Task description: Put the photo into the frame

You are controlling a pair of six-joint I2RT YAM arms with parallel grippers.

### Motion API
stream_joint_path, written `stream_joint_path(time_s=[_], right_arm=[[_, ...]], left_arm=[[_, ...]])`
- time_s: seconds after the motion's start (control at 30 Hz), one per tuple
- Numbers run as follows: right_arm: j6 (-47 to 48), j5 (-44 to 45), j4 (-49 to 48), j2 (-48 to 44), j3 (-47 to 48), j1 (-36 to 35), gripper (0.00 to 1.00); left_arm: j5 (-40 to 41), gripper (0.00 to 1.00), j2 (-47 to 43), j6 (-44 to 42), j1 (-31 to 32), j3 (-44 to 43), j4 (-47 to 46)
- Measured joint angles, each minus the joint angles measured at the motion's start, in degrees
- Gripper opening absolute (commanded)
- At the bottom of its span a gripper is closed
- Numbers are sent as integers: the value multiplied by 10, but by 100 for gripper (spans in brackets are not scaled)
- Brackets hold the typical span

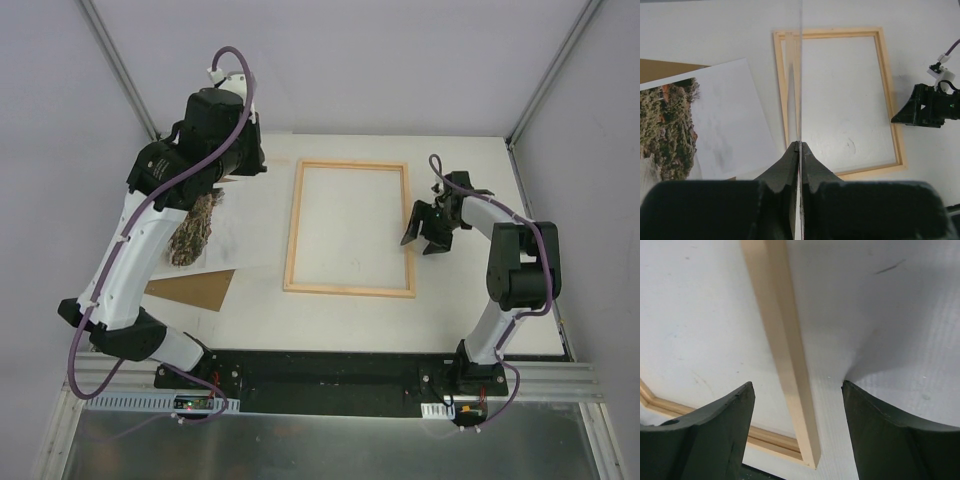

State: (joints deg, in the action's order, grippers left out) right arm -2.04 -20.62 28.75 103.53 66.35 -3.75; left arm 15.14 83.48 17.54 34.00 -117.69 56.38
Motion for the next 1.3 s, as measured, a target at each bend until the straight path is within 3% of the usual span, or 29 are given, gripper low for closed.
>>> stream_joint_path(time_s=[0.13,0.43,0.5,0.73,0.97,1.3], right_arm=[[1,75,27,0,9,-6,64],[5,206,45,28,53,-87,60],[8,221,47,42,57,-98,52],[23,258,59,50,66,-109,12],[44,246,60,49,67,-111,4],[57,255,43,35,43,-152,1]], left_arm=[[-33,0,15,11,-7,-5,-1],[-88,0,35,26,-29,-32,-8],[-93,0,35,27,-35,-34,-9],[-107,0,35,30,-45,-35,-10],[-126,0,36,38,-49,-35,-10],[-156,0,43,60,-69,-28,-12]])
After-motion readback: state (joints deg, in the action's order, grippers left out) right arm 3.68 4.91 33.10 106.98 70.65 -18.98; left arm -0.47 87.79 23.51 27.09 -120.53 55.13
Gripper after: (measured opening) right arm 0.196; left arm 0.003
